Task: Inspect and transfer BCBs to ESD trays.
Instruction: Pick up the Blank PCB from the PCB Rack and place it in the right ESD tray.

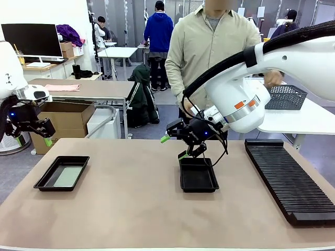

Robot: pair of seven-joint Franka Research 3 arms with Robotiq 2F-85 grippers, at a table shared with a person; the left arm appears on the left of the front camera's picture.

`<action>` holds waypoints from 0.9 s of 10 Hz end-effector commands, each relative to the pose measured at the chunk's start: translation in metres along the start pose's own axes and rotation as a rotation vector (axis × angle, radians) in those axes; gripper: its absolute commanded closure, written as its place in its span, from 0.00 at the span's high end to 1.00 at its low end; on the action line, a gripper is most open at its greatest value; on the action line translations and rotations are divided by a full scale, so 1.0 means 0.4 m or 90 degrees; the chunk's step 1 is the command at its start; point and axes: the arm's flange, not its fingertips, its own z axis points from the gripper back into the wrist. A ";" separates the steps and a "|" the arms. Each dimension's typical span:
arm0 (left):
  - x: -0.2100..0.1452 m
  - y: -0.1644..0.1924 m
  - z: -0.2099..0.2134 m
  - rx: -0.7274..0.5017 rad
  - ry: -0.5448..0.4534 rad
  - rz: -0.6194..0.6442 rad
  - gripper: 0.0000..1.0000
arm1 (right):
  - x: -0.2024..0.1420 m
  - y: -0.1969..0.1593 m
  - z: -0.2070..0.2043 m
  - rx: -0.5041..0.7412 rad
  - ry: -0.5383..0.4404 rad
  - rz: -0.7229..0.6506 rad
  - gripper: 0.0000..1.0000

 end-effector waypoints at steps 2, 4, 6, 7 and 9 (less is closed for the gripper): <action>-0.003 0.003 -0.005 0.001 -0.001 0.002 1.00 | -0.001 0.002 -0.001 -0.003 -0.006 -0.008 1.00; -0.003 0.003 -0.005 0.001 -0.001 0.002 1.00 | -0.001 0.002 -0.001 -0.003 -0.006 -0.008 1.00; -0.003 0.003 -0.005 0.001 -0.001 0.002 1.00 | -0.001 0.002 -0.001 -0.003 -0.006 -0.008 1.00; -0.003 0.003 -0.005 0.001 -0.001 0.002 1.00 | -0.001 0.002 -0.001 -0.003 -0.006 -0.008 1.00; -0.003 0.003 -0.005 0.001 -0.001 0.002 1.00 | -0.001 0.002 -0.001 -0.003 -0.006 -0.008 1.00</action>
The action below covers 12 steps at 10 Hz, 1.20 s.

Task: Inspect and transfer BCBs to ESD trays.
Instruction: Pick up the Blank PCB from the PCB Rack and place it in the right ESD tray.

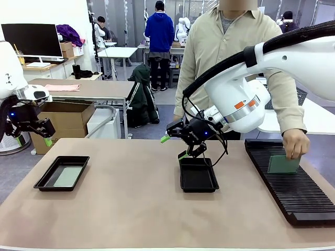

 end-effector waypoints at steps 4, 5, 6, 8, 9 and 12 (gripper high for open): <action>-0.003 0.003 -0.005 0.001 -0.001 0.002 1.00 | -0.001 0.002 -0.001 -0.003 -0.006 -0.008 1.00; -0.003 0.003 -0.005 0.001 -0.001 0.002 1.00 | -0.001 0.002 -0.001 -0.003 -0.006 -0.008 1.00; -0.003 0.003 -0.005 0.001 -0.001 0.002 1.00 | -0.001 0.002 -0.001 -0.003 -0.006 -0.008 1.00; -0.003 0.003 -0.005 0.001 -0.001 0.002 1.00 | -0.001 0.002 -0.001 -0.003 -0.006 -0.008 1.00; -0.003 0.003 -0.005 0.001 -0.001 0.002 1.00 | -0.001 0.002 -0.001 -0.003 -0.006 -0.008 1.00; -0.003 0.003 -0.005 0.001 -0.001 0.002 1.00 | -0.001 0.002 -0.001 -0.003 -0.006 -0.008 1.00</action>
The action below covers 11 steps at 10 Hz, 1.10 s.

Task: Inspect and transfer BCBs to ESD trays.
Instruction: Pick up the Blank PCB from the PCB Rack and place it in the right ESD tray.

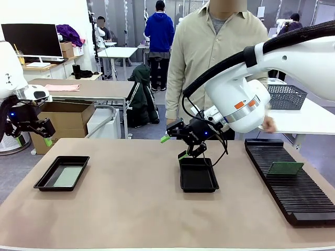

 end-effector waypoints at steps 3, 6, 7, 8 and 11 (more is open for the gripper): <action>-0.003 0.003 -0.005 0.001 -0.001 0.002 1.00 | -0.010 -0.022 0.053 -0.024 0.019 0.034 1.00; -0.003 0.003 -0.005 0.001 -0.001 0.002 1.00 | -0.023 -0.007 0.178 -0.112 0.028 0.122 1.00; -0.003 0.003 -0.005 0.001 -0.001 0.002 1.00 | -0.024 -0.004 0.218 -0.134 0.028 0.138 1.00; -0.003 0.003 -0.005 0.001 -0.001 0.002 1.00 | -0.024 -0.004 0.259 -0.154 0.033 0.150 1.00; -0.003 0.003 -0.005 0.001 -0.001 0.002 1.00 | -0.026 -0.014 0.420 -0.223 0.031 0.200 1.00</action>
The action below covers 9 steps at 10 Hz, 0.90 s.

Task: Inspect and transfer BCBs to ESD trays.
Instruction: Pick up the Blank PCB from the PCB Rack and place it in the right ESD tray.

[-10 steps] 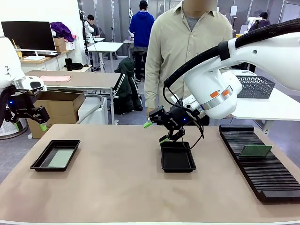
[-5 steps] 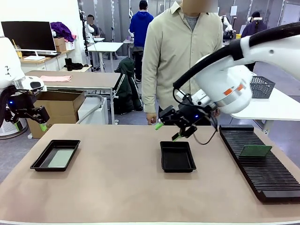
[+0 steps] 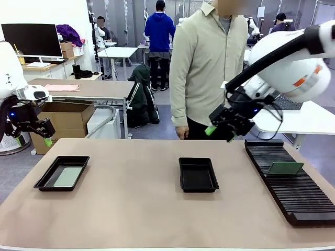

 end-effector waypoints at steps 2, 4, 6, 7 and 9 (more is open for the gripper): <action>-0.002 0.002 -0.004 0.001 -0.002 0.002 1.00 | -0.016 -0.066 0.143 -0.079 0.015 0.052 1.00; -0.002 0.002 -0.004 0.001 -0.002 0.002 1.00 | -0.013 -0.121 0.235 -0.115 0.018 0.088 1.00; -0.002 0.002 -0.004 0.001 -0.002 0.002 1.00 | -0.018 -0.168 0.334 -0.170 0.032 0.170 1.00; -0.002 0.002 -0.004 0.001 -0.002 0.002 1.00 | -0.021 -0.182 0.367 -0.202 0.046 0.218 1.00; -0.002 0.002 -0.004 0.001 -0.002 0.002 1.00 | -0.024 -0.217 0.426 -0.259 0.128 0.314 1.00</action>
